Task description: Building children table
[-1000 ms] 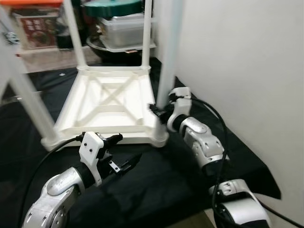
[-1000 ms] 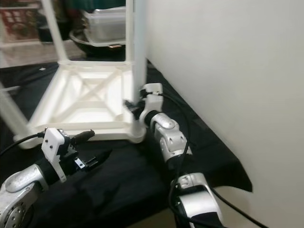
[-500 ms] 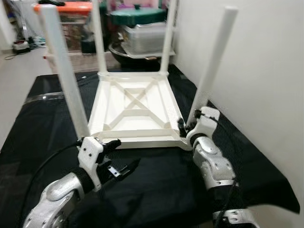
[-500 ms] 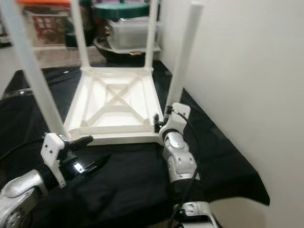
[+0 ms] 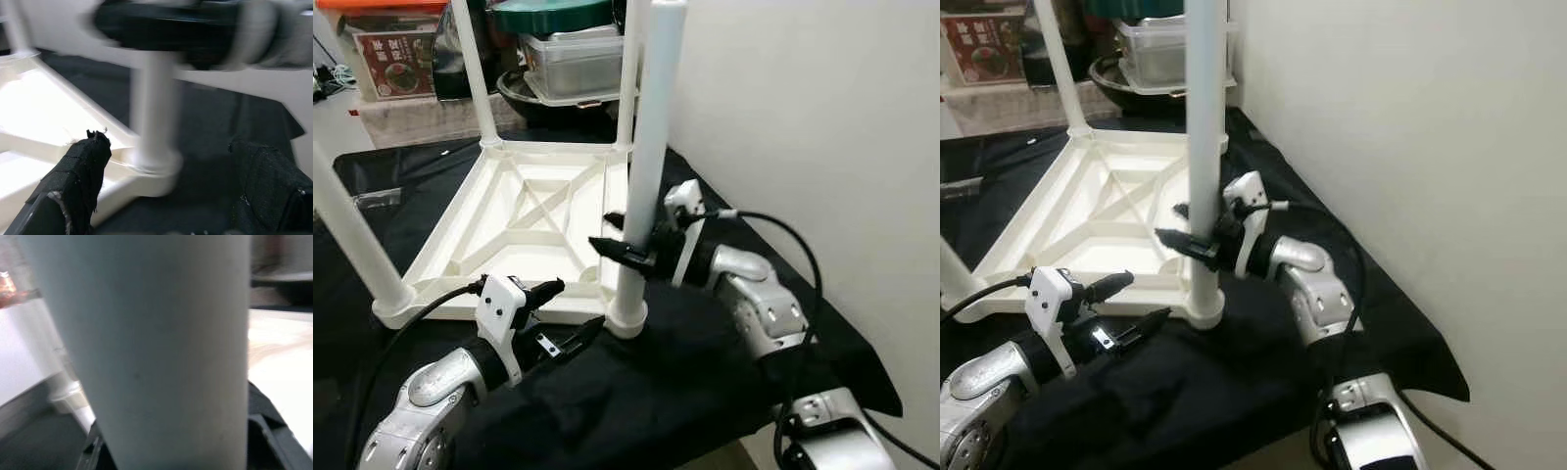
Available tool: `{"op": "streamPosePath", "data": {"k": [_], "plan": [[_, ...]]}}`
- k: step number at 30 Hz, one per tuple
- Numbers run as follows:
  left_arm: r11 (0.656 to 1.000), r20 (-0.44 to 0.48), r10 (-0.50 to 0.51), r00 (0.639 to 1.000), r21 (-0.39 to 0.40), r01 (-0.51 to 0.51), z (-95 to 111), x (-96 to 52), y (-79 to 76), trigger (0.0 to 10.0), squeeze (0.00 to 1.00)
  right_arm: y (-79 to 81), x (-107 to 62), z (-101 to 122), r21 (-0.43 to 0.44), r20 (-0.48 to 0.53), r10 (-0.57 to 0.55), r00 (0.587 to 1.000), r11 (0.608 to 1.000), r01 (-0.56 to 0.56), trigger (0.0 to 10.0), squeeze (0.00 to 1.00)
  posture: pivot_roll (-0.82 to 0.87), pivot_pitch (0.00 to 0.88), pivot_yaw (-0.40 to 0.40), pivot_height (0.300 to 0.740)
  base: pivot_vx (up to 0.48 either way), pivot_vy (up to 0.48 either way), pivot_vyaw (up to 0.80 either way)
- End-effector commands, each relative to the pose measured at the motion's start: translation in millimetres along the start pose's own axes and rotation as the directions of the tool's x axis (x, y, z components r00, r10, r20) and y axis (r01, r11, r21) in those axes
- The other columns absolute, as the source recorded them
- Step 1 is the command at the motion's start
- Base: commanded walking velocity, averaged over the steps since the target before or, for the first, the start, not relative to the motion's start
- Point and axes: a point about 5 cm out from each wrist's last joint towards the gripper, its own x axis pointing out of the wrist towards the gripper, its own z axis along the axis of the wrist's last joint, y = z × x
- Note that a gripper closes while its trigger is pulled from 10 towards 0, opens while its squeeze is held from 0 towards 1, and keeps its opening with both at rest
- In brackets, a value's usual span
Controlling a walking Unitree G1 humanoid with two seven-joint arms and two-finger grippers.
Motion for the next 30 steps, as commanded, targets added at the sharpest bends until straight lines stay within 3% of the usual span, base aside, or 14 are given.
{"op": "streamPosePath", "data": {"k": [1, 2, 4, 6, 7, 9, 10, 11, 12, 14, 16, 20, 21, 30], "plan": [[1.000, -0.017, 0.000, 1.000, -0.005, 0.000, -3, -2.0, -0.4, 10.0, 0.00, -17.6, -8.8, -31, -0.006, -0.163, -0.201, 0.966, 0.979, 0.202, 0.0, 0.00, 0.04, 0.000, -0.064, 0.740, 0.000, 0.000, 0.00], [1.000, -0.020, 0.001, 1.000, -0.006, -0.001, -3, -2.8, -0.8, 10.0, 0.00, -38.8, -15.9, -42, -0.008, -0.235, -0.457, 0.858, 0.884, 0.468, 0.0, 0.00, 0.04, 0.000, -0.066, 0.740, 0.000, 0.000, 0.00], [1.000, -0.020, 0.001, 1.000, -0.006, -0.001, -3, -2.8, -0.8, 10.0, 0.00, -38.8, -15.9, -42, -0.008, -0.235, -0.457, 0.858, 0.884, 0.468, 0.0, 0.00, 0.04, 0.000, -0.066, 0.740, 0.000, 0.000, 0.00], [1.000, -0.018, 0.001, 1.000, -0.011, -0.001, -3, -4.2, -2.6, 10.0, 0.00, -76.8, -62.3, -56, -0.074, -0.269, -0.829, 0.490, 0.525, 0.848, 0.0, 0.00, 0.04, 0.000, -0.065, 0.740, 0.000, 0.000, 0.00], [1.000, -0.020, 0.001, 1.000, -0.011, -0.001, -3, -4.4, -2.8, 10.0, 0.00, -78.5, -76.6, -58, -0.084, -0.265, -0.878, 0.398, 0.432, 0.898, 0.0, 0.00, 0.04, 0.000, -0.055, 0.740, 0.000, 0.000, 0.00], [1.000, -0.022, 0.001, 1.000, -0.012, -0.001, -4, -4.4, -2.9, 10.0, 0.00, -76.7, -83.0, -57, -0.085, -0.257, -0.892, 0.372, 0.404, 0.911, 0.0, 0.00, 0.04, 0.000, -0.055, 0.740, 0.000, 0.000, 0.00], [1.000, -0.019, -0.005, 1.000, -0.014, 0.004, -3, -3.3, -3.1, 10.0, 0.00, -67.0, -75.7, -55, -0.041, -0.278, -0.849, 0.449, 0.477, 0.878, 0.0, 0.00, 0.03, 0.000, -0.050, 0.740, 0.000, 0.000, 0.00], [1.000, -0.016, -0.014, 1.000, -0.013, 0.014, -2, -1.5, -3.5, 10.0, 0.00, -55.2, -65.0, -46, -0.028, -0.239, -0.811, 0.534, 0.555, 0.831, 10.0, 0.00, 0.02, 0.000, -0.037, 0.740, 0.000, 0.000, 0.00], [1.000, -0.016, -0.014, 1.000, -0.013, 0.014, -2, -1.5, -3.5, 10.0, 0.00, -55.2, -65.0, -46, -0.028, -0.239, -0.811, 0.534, 0.555, 0.831, 10.0, 0.00, 0.02, 0.000, -0.037, 0.740, 0.000, 0.000, 0.00], [1.000, -0.014, -0.025, 1.000, -0.010, 0.025, -1, 0.7, -2.9, 10.0, 0.00, -36.1, -45.7, -31, 0.007, -0.173, -0.716, 0.676, 0.686, 0.728, 10.0, 0.00, 0.01, 0.000, -0.029, 0.740, 0.000, 0.000, 0.00], [1.000, -0.016, -0.027, 1.000, -0.006, 0.027, -1, 1.5, -1.0, 10.0, 0.00, -25.2, -30.2, -15, 0.067, -0.059, -0.563, 0.825, 0.822, 0.566, 10.0, 1.00, 0.02, 0.000, -0.030, 0.740, 0.000, 0.000, 0.00], [1.000, -0.012, -0.030, 0.999, -0.004, 0.030, 0, 2.1, 0.0, 10.0, 0.00, -19.5, -16.7, 6, 0.086, 0.030, -0.333, 0.942, 0.940, 0.329, 10.0, 0.97, 0.02, 0.000, -0.035, 0.740, 0.000, 0.000, 0.00], [1.000, -0.010, -0.031, 0.999, -0.003, 0.031, 1, 1.7, 0.1, 10.0, 0.00, -15.4, -16.2, 13, 0.050, 0.061, -0.184, 0.981, 0.982, 0.181, 10.0, 0.00, 0.02, 0.000, -0.039, 0.740, 0.000, 0.000, 0.00], [1.000, -0.005, -0.022, 1.000, 0.003, 0.022, 1, 1.9, 1.1, 10.0, 0.00, 7.4, -35.7, -12, 0.004, -0.087, 0.374, 0.923, 0.927, -0.375, 10.0, 0.00, 0.04, 0.000, -0.057, 0.740, 0.000, 0.000, 0.00]]}}
